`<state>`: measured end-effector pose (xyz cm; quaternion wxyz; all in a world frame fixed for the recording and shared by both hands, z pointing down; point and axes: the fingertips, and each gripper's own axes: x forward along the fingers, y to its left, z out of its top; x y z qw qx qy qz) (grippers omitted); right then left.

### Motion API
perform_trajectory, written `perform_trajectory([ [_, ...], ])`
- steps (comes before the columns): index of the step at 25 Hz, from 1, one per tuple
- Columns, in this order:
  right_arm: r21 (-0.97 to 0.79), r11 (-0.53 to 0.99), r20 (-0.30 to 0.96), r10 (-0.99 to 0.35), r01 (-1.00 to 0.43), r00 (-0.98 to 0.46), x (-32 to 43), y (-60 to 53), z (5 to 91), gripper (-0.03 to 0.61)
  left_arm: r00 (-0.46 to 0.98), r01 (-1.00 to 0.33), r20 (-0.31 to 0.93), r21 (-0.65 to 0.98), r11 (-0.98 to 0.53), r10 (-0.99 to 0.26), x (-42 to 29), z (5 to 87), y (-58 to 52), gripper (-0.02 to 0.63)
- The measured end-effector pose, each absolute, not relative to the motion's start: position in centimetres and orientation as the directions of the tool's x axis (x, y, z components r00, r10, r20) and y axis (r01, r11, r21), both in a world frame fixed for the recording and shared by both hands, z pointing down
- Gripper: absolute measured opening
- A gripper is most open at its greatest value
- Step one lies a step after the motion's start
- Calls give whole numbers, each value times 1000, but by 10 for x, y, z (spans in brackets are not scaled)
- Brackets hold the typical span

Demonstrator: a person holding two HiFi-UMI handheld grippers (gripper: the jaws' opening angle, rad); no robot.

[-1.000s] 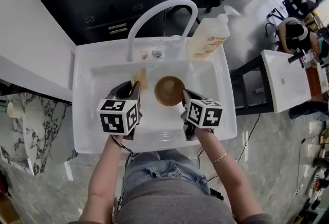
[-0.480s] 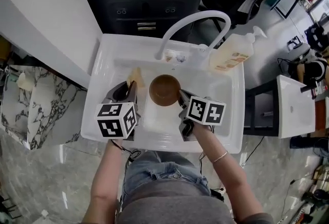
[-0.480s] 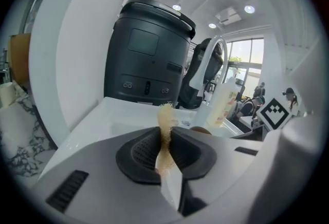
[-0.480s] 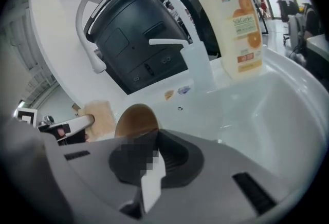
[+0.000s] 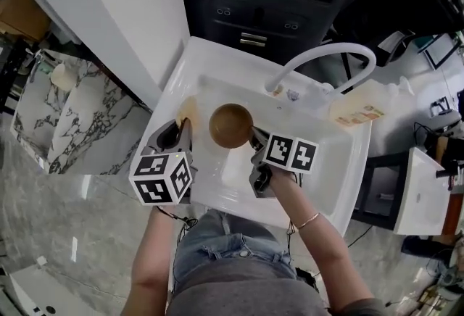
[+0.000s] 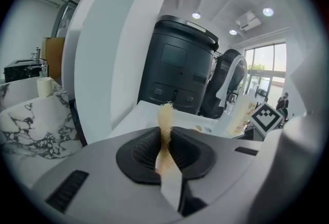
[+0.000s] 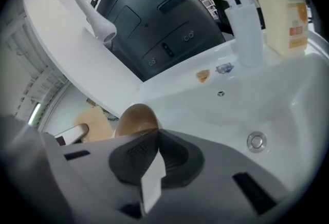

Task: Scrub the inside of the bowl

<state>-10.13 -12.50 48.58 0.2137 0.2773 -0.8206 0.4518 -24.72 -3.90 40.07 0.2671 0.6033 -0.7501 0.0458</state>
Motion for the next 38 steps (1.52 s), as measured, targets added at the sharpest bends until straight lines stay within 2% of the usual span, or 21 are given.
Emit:
perform_trajectory([
  [10, -649, 359, 624, -253, -671, -739, -141, -136, 503, 15, -167, -904, 460, 282, 321, -872, -284, 410, -26, 48],
  [26, -625, 279, 683, -259, -730, -683, -149, -155, 530, 17, -75, -922, 482, 299, 244, -873, -295, 422, -60, 48],
  [38, -659, 248, 660, -263, -710, -704, -152, -162, 533, 17, -49, -923, 487, 312, 226, -872, -297, 427, -69, 48],
])
